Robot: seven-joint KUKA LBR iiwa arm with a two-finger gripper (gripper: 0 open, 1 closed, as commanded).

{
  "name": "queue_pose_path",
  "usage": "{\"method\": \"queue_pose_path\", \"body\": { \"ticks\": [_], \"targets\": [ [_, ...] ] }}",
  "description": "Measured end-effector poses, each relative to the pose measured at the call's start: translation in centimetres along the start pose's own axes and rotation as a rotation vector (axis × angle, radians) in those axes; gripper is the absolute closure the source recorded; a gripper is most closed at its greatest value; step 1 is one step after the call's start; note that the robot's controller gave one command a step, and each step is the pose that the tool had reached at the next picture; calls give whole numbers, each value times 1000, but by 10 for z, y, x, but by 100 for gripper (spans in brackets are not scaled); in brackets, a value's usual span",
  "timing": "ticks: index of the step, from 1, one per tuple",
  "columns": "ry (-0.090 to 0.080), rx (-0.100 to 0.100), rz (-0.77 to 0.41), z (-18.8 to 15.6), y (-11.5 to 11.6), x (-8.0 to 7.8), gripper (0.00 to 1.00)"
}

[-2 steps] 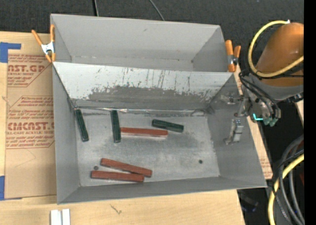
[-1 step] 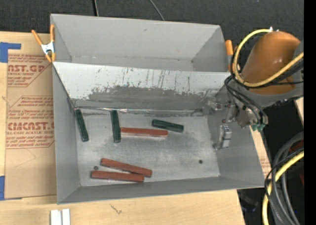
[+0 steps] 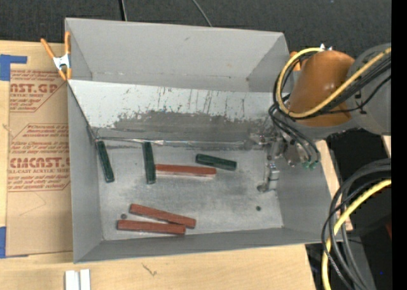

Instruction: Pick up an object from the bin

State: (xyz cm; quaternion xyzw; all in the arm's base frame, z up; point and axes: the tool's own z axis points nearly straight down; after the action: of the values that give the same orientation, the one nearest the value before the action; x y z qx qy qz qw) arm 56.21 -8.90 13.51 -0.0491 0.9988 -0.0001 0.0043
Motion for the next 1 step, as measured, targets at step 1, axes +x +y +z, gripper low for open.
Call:
{"method": "queue_pose_path", "body": {
  "ticks": [1],
  "targets": [
    [7,-1,-30,49,61,13,0]
  ]
}}
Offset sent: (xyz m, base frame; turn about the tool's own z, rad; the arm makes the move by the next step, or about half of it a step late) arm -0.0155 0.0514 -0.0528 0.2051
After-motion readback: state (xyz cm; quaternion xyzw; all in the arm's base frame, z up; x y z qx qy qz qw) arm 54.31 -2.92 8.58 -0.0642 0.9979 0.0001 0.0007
